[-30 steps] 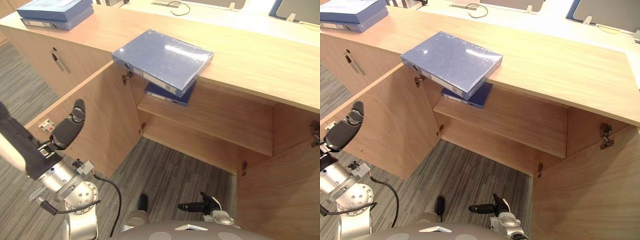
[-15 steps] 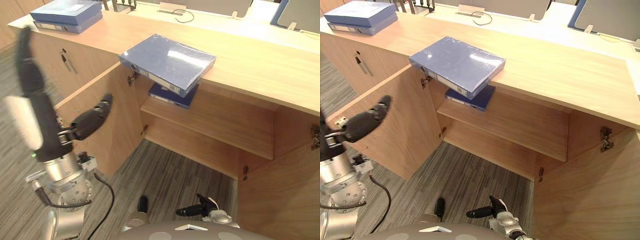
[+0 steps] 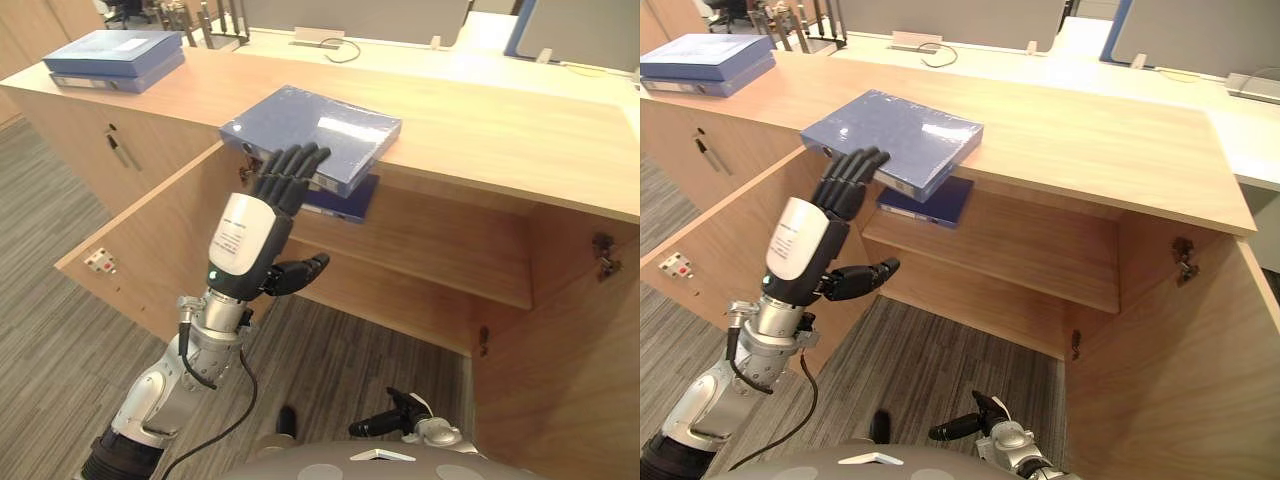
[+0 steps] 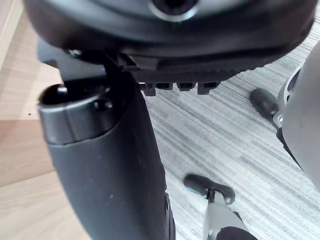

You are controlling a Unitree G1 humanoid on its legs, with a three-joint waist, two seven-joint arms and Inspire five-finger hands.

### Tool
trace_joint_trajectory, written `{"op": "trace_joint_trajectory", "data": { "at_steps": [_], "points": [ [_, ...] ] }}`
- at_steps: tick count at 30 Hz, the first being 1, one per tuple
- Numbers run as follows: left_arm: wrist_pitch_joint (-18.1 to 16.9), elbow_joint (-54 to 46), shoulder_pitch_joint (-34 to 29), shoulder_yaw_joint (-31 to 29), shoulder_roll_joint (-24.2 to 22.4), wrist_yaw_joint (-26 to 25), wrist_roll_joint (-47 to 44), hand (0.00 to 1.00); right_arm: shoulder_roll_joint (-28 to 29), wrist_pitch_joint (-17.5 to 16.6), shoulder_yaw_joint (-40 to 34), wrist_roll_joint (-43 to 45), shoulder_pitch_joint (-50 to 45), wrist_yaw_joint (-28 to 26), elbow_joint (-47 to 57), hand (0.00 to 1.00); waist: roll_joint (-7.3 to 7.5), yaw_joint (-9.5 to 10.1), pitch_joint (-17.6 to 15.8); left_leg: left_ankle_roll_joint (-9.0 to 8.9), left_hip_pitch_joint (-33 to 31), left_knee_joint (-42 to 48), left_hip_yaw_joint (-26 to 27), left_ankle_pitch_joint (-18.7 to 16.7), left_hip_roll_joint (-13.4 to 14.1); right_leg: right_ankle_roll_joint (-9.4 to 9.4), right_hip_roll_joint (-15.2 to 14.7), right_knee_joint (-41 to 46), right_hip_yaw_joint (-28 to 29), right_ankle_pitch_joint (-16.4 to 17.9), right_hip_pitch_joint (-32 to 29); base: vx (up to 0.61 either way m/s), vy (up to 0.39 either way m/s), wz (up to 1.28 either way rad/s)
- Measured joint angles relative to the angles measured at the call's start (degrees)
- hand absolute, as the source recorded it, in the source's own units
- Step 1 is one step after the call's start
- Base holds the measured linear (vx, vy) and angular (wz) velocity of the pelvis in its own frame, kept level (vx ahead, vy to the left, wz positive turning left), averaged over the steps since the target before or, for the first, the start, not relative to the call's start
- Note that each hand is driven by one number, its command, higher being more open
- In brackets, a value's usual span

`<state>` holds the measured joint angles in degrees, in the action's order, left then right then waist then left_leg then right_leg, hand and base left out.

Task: Walk over to the cabinet, pick up the folder, carry it to the office cabinet, place the folder inside the office cabinet, then close the office cabinet door

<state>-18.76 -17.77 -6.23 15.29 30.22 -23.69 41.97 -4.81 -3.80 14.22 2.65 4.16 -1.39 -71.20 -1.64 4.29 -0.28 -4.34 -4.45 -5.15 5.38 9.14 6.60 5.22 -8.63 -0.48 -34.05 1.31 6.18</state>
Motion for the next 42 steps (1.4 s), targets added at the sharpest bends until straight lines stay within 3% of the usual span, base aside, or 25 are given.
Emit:
{"op": "trace_joint_trajectory", "data": {
  "at_steps": [8,10,21,23,27,34,39,42],
  "points": [
    [0.43,9.41,6.05,4.94,0.42,0.16,6.2,1.0,-0.05,0.04,-0.06,0.01,-0.54,0.27,0.16,1.0,1.24,-1.7,0.49,-0.03,0.99,-0.04,1.33,-0.06,0.0,-0.1,-0.02,-0.82,1.42,-0.78,0.17,-0.01,0.009,-0.09],
    [1.64,11.81,6.86,5.26,1.26,0.16,8.16,1.0,0.11,0.02,-0.05,0.03,-0.51,0.3,0.76,1.0,1.34,-2.9,0.55,-0.27,1.27,-0.05,1.33,-0.43,0.0,-0.37,-0.01,-1.36,1.39,-0.55,0.39,0.0,0.0,0.0],
    [4.46,14.76,14.26,8.07,1.72,-0.17,10.69,1.0,0.28,0.07,-0.13,0.06,-1.1,0.17,2.35,1.0,2.06,-3.34,0.33,-0.44,0.63,-0.04,2.72,-0.93,-0.05,0.47,-0.23,-1.63,2.77,-1.07,-0.88,0.03,-0.003,-0.06],
    [5.22,15.41,17.17,8.86,1.71,-0.21,10.8,1.0,0.29,0.05,-0.21,0.06,-0.83,0.16,2.47,1.0,2.18,-4.48,0.43,-0.4,0.14,-0.01,2.78,-0.86,-0.07,0.43,-0.17,-1.49,2.92,-1.12,-1.16,0.05,0.004,-0.04],
    [5.25,14.48,19.25,9.66,1.68,-0.23,10.82,1.0,0.01,0.02,-0.75,0.06,-0.83,0.23,2.44,1.0,2.19,-5.51,0.66,-0.4,0.13,0.0,2.79,-0.82,-0.01,0.36,-0.14,-1.42,3.14,-1.09,-1.26,0.01,-0.002,0.0],
    [3.25,1.15,19.28,9.64,1.68,-2.61,10.47,1.0,-0.35,0.03,-2.5,0.02,-1.33,0.57,1.86,1.0,1.46,-5.8,1.77,-0.36,0.74,-0.05,3.45,-0.81,0.21,-0.03,-0.24,-0.54,4.18,-0.86,-1.56,-0.03,0.007,-0.05],
    [1.94,0.22,19.35,9.54,1.72,-3.95,10.4,1.0,-1.16,0.05,-2.46,0.03,-1.68,0.57,1.6,1.0,0.3,-5.77,2.89,-0.3,0.97,-0.06,3.4,-0.76,0.37,-0.23,-0.17,-0.72,4.19,-0.74,-1.57,-0.05,0.0,-0.01],
    [2.01,0.43,19.34,9.12,1.83,-4.39,10.46,1.0,-1.18,0.04,-2.4,0.05,-1.68,0.54,1.33,1.0,0.6,-5.65,2.81,-0.3,0.88,-0.07,3.44,-0.74,0.75,-0.15,-0.16,-0.77,4.3,-0.78,-1.81,-0.01,-0.008,0.0]
  ]
}}
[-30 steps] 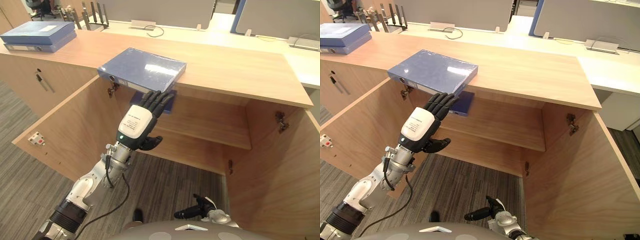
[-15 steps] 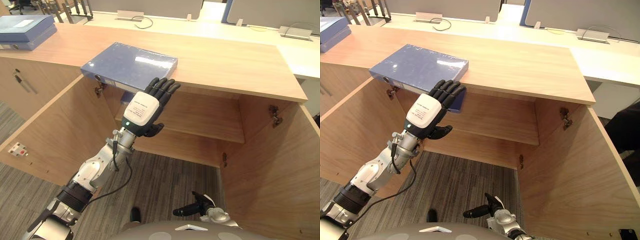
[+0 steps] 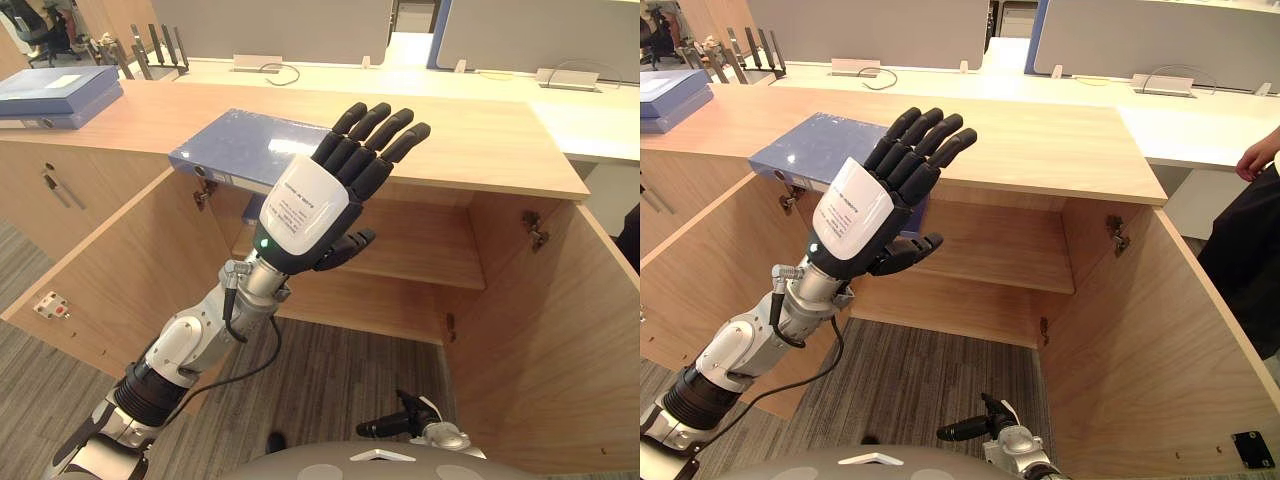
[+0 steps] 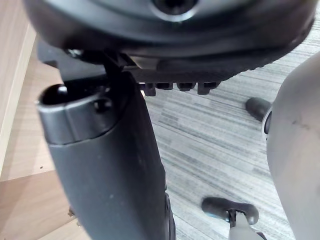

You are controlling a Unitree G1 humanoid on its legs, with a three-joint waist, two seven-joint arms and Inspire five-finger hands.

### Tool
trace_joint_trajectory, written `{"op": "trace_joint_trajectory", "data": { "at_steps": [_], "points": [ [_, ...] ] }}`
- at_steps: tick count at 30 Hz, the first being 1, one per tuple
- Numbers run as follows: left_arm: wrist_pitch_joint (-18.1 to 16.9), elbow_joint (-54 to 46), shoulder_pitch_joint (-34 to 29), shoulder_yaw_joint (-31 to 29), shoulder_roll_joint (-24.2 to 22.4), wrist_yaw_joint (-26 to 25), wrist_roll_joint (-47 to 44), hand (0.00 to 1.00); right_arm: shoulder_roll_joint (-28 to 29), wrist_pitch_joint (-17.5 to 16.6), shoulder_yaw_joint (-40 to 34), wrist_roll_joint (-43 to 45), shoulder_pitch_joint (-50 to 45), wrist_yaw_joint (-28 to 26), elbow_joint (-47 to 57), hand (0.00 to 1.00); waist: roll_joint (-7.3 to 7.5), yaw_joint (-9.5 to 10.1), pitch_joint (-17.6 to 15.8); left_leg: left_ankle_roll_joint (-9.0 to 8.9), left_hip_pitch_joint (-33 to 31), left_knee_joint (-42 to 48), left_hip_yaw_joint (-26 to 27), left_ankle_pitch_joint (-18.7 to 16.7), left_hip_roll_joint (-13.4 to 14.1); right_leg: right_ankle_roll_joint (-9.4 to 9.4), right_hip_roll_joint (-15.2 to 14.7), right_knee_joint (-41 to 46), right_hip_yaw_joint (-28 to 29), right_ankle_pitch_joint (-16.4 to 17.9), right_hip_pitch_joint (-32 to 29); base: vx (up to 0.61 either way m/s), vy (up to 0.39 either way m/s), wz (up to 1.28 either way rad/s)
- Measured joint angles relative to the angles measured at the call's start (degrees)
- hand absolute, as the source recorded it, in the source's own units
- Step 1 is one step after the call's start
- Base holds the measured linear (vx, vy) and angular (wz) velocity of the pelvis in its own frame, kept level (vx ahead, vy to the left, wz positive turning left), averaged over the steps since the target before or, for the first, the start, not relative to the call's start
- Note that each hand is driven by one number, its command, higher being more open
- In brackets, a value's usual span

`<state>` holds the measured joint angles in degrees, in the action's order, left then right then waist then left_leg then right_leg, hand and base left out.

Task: Walk over to the cabinet, pick up the folder, carry it to the office cabinet, place the folder inside the office cabinet, then close the office cabinet door

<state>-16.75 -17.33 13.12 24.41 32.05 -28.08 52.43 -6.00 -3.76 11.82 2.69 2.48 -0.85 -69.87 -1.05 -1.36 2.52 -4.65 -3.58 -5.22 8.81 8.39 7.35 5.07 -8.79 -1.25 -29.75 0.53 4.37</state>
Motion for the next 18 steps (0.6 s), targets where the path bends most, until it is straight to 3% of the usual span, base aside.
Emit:
{"op": "trace_joint_trajectory", "data": {
  "at_steps": [10,14,15,18],
  "points": [
    [3.28,10.79,0.02,-1.33,-0.2,0.16,0.23,1.0,0.28,0.0,0.16,0.66,-0.64,-0.18,-0.02,1.0,1.91,-0.27,0.07,0.16,-0.63,0.01,0.03,0.2,-0.13,0.4,-0.01,0.02,0.11,-0.4,-0.3,0.0,0.0,0.0],
    [3.2,17.28,3.16,2.89,-0.75,0.86,0.28,1.0,0.55,0.21,0.15,0.67,-0.53,-0.27,0.16,1.0,2.26,-0.39,-0.13,0.21,-0.67,0.01,-0.14,0.33,-0.61,0.36,-0.02,-0.16,-0.2,-0.55,-0.09,0.02,0.03,0.03],
    [3.33,22.89,5.55,5.52,-0.78,2.16,1.02,1.0,0.93,0.41,0.16,0.67,-0.44,-0.29,0.9,1.0,2.48,-0.76,-0.29,0.19,0.06,0.0,-0.04,0.28,-0.72,0.39,-0.05,-0.49,-0.18,-0.57,0.54,0.01,0.0,-0.04],
    [4.6,26.71,6.12,6.31,-0.89,4.01,2.13,1.0,1.46,0.45,0.16,0.94,-0.08,-0.37,2.19,1.0,2.51,-2.08,-0.64,-0.12,0.21,-0.01,0.26,-0.02,-0.69,0.34,-0.01,-1.05,0.05,-0.54,0.54,0.0,-0.002,-0.06]
  ]
}}
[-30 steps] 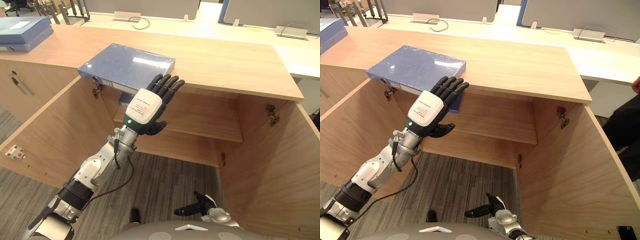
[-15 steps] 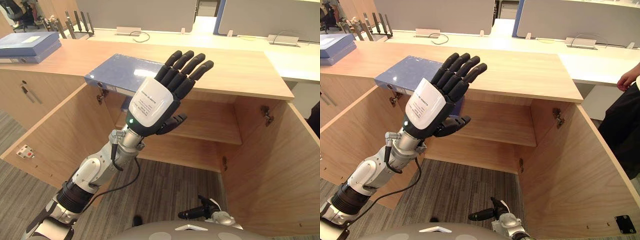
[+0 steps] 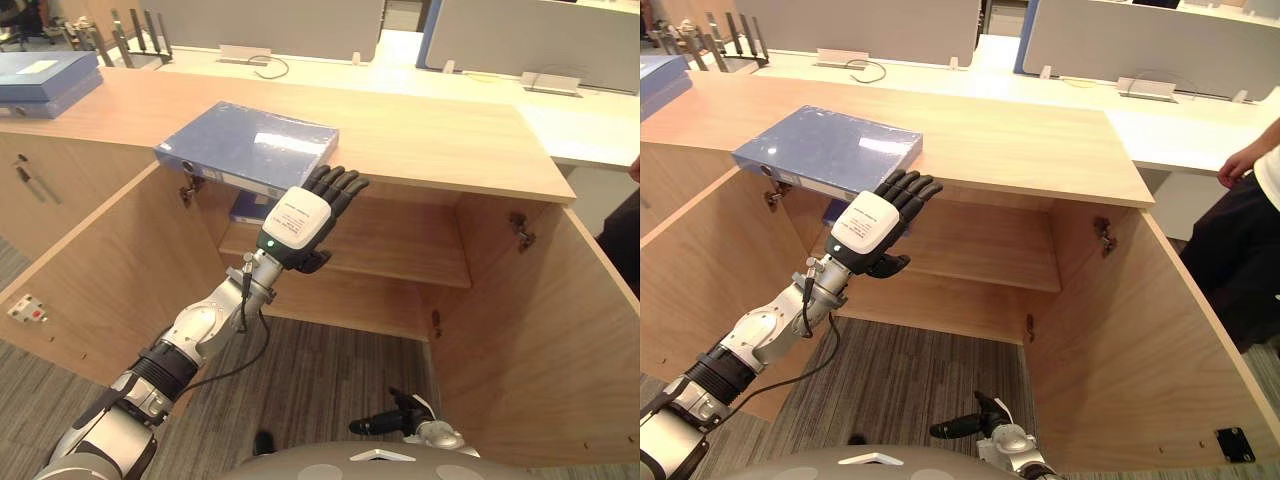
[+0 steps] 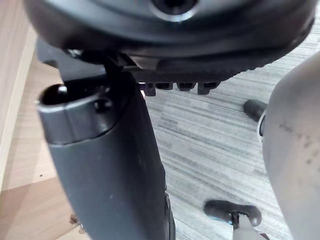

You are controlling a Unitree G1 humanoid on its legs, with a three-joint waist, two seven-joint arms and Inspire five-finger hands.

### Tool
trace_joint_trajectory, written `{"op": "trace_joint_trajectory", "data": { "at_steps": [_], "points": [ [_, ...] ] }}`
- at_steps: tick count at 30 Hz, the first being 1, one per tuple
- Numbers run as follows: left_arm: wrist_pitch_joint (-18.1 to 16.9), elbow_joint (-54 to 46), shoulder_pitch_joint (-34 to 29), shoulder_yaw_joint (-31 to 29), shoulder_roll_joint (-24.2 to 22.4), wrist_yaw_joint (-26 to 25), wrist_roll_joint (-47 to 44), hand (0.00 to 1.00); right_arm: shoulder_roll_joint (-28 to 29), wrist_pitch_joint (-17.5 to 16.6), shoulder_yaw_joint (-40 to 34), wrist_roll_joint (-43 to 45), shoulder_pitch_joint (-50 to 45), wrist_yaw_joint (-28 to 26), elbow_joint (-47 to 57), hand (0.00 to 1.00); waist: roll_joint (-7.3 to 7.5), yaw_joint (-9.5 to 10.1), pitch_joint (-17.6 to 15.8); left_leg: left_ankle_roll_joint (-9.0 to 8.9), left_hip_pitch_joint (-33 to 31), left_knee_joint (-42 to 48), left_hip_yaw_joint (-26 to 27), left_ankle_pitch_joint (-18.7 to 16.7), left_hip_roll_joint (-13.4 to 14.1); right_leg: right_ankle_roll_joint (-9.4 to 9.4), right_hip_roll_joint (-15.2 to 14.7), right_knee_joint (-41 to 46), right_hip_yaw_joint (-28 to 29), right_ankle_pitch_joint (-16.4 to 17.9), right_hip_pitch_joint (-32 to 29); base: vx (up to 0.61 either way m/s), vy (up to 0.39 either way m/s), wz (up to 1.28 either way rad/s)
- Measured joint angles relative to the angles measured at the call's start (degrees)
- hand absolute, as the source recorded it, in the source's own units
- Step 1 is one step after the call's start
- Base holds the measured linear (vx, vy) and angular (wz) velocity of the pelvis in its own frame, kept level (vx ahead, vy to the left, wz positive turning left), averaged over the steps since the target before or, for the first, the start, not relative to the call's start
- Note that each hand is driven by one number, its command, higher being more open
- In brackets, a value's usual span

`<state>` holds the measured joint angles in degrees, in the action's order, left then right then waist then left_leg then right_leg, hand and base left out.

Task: Walk over to the cabinet, pick up the folder, carry it to the office cabinet, place the folder inside the office cabinet, then close the office cabinet door

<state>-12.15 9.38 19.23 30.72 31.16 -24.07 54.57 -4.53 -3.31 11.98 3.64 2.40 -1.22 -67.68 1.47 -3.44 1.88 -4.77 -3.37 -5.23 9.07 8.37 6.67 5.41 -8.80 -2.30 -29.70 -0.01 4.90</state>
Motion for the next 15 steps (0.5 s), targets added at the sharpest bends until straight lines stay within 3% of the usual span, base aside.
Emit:
{"op": "trace_joint_trajectory", "data": {
  "at_steps": [9,15],
  "points": [
    [1.17,2.09,2.46,0.03,0.34,0.72,0.64,1.0,0.21,0.2,-0.34,0.06,-0.54,-0.03,1.13,1.0,0.47,0.0,-0.5,-0.11,0.55,0.02,1.22,-0.94,-0.19,0.31,-0.09,-0.95,0.47,-0.29,0.39,0.04,-0.001,-0.05],
    [2.53,-2.27,5.25,0.0,0.23,0.73,0.63,1.0,-0.09,0.15,-4.16,0.04,-0.88,0.16,1.18,1.0,-0.36,-0.13,-1.17,-0.19,0.71,0.02,1.71,-1.03,-0.08,0.29,-0.13,-0.65,1.64,-0.29,0.25,0.02,-0.005,-0.07]
  ]
}}
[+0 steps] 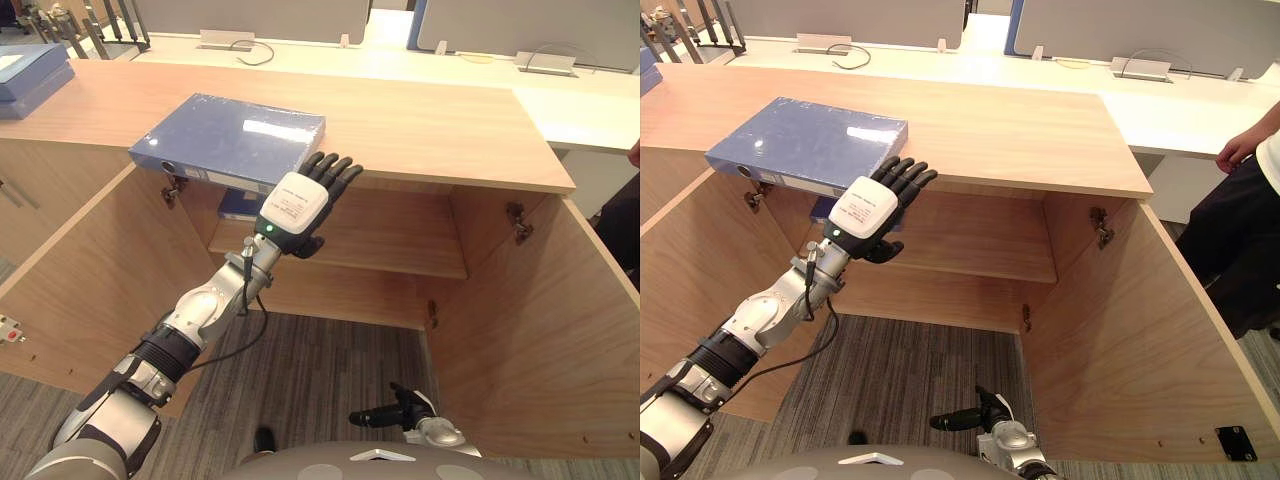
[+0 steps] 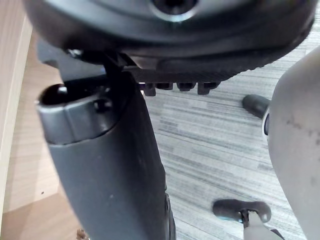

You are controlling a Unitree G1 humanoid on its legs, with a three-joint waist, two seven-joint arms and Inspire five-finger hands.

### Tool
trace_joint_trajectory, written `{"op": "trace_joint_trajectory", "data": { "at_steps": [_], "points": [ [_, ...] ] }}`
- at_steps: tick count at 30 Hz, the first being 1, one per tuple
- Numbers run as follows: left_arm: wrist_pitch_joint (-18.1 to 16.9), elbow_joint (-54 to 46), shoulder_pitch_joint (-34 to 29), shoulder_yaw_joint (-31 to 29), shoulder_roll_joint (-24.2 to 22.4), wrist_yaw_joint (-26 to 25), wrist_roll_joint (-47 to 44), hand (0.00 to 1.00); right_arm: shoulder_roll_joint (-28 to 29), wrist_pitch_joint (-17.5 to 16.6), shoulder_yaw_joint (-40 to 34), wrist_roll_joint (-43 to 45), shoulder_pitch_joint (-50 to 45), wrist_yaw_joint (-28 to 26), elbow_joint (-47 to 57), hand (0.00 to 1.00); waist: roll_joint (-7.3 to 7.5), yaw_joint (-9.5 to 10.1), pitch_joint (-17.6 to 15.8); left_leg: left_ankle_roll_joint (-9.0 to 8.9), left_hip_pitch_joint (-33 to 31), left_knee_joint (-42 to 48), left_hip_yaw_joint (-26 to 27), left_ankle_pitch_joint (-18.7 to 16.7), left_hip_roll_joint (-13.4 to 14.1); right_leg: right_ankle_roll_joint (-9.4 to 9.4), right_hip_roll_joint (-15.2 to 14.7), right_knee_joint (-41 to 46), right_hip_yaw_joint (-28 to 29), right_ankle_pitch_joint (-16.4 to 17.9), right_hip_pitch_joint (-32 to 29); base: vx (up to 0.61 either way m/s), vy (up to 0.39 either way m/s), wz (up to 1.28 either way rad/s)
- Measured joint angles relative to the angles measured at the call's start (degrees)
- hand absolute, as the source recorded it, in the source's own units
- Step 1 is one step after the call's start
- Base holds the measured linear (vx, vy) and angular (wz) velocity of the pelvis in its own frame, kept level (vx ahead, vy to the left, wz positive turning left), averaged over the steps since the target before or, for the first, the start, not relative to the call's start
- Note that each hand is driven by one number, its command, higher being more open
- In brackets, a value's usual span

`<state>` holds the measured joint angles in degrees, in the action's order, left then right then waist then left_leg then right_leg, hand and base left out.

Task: Walk over to the cabinet, pick up the folder, carry it to the office cabinet, place the folder inside the office cabinet, then close the office cabinet door

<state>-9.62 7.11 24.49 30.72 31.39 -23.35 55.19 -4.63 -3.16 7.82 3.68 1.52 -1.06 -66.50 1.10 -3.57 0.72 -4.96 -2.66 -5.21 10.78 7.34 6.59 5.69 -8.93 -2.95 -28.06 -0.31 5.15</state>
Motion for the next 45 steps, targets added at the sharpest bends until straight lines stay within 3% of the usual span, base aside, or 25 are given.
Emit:
{"op": "trace_joint_trajectory", "data": {
  "at_steps": [7,14,21,25,31,35,45],
  "points": [
    [-3.0,-18.59,0.11,1.49,-2.17,-0.51,-1.2,1.0,-0.39,0.02,-1.63,-0.02,-0.59,0.32,-0.14,1.0,-0.98,0.16,-0.04,0.21,-0.14,-0.02,-0.9,0.17,0.16,-0.63,-0.01,1.44,-0.38,0.46,-0.39,-0.02,0.002,0.03],
    [-8.49,-25.32,0.1,6.63,-3.44,0.23,-4.0,1.0,-1.31,0.03,-0.34,-0.08,-0.54,0.4,-0.34,1.0,-1.8,0.29,0.5,0.52,-0.95,-0.04,-1.91,0.92,0.15,-0.61,-0.09,1.68,-1.25,0.47,-1.06,-0.05,0.004,0.07],
    [-7.93,-19.24,0.09,6.26,-3.46,0.17,-5.29,1.0,-1.38,0.03,0.73,-0.03,-0.53,0.39,-0.57,1.0,-1.51,0.3,0.66,0.7,-1.02,-0.04,-1.98,1.27,0.14,-0.26,-0.15,1.71,-1.28,0.21,-1.07,0.0,0.001,0.0],
    [-4.9,-12.55,0.09,4.66,-3.34,0.33,-4.97,1.0,-1.38,0.03,0.75,0.01,-0.56,0.34,-0.47,1.0,-1.41,0.26,0.62,0.72,-1.28,-0.04,-2.0,1.31,0.2,-0.19,-0.19,1.7,-1.27,0.17,-1.32,0.0,0.0,0.0],
    [-1.62,-10.27,0.58,0.75,-2.78,0.27,-3.73,1.0,-1.31,0.03,0.64,0.01,-0.76,0.03,-0.2,1.0,-0.83,0.19,0.89,0.75,-2.13,-0.03,-1.65,1.43,0.13,-0.33,-0.14,1.79,-0.91,-0.19,-2.11,0.01,0.005,-0.02],
    [-1.46,-4.93,2.79,0.76,-1.53,0.29,-2.4,1.0,-1.28,0.03,0.56,0.04,-0.82,-0.17,-0.05,1.0,-0.8,0.06,0.91,0.71,-1.89,-0.03,-1.15,1.51,0.34,-0.56,0.0,1.86,-0.32,-0.34,-2.24,-0.02,0.0,-0.06],
    [-0.36,-2.93,3.11,-1.11,0.61,0.29,-0.28,1.0,-1.21,0.0,-1.1,0.07,-1.94,-0.18,1.47,1.0,-0.77,0.12,0.93,0.64,-1.9,-0.04,-0.76,1.63,0.93,-0.7,0.14,1.88,0.18,-0.52,-2.63,-0.02,-0.01,-0.03]
  ]
}}
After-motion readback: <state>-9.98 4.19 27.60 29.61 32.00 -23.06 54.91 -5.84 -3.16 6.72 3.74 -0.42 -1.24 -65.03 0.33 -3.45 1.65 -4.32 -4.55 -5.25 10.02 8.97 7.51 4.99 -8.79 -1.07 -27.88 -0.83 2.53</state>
